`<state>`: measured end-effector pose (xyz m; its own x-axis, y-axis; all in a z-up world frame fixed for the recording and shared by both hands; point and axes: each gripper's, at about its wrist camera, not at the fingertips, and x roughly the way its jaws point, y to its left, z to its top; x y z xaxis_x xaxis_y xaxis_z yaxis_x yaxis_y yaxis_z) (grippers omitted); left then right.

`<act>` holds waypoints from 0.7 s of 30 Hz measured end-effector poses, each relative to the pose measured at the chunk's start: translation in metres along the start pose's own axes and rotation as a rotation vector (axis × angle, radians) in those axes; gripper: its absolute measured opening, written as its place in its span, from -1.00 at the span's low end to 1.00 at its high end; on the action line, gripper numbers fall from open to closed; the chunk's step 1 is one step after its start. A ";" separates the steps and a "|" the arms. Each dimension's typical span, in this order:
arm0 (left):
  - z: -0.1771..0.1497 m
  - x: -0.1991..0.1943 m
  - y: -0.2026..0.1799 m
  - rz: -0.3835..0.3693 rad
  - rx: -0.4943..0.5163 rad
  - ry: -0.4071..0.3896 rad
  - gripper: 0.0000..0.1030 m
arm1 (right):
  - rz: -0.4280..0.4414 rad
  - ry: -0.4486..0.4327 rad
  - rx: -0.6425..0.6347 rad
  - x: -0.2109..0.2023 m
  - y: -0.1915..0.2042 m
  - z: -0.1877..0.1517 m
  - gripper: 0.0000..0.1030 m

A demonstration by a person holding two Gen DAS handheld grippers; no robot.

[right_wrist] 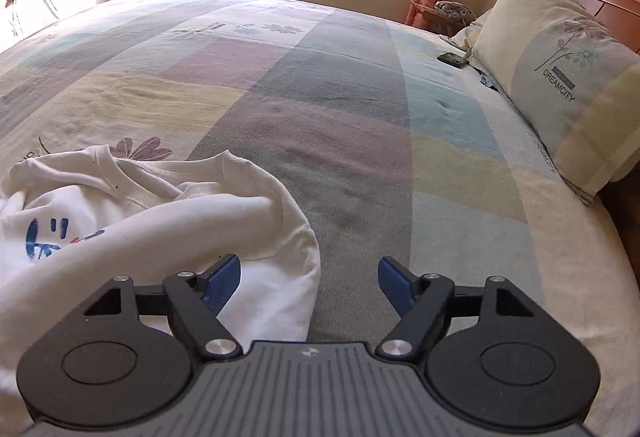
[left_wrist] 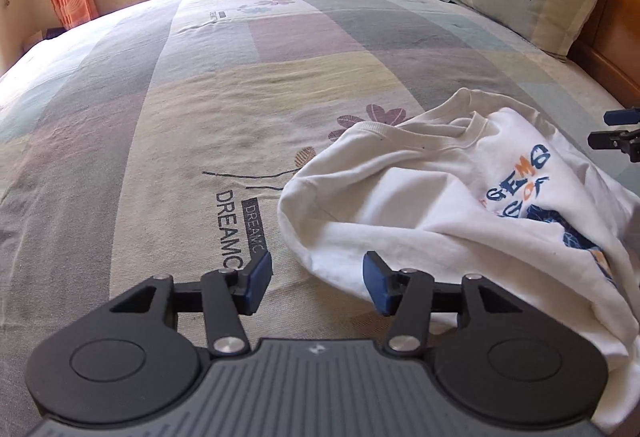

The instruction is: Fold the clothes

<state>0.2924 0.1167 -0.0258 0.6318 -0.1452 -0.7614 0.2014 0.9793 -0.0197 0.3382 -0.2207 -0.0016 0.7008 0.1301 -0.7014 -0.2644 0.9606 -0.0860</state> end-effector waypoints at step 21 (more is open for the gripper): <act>-0.098 -0.081 -0.125 -0.229 -0.090 -0.026 0.48 | 0.436 0.031 0.406 -0.040 0.000 -0.139 0.32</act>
<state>0.1422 0.0198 -0.0251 0.5966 -0.3670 -0.7137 0.2743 0.9290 -0.2485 0.2180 -0.2603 -0.0713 0.5635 0.5322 -0.6318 -0.2445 0.8380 0.4878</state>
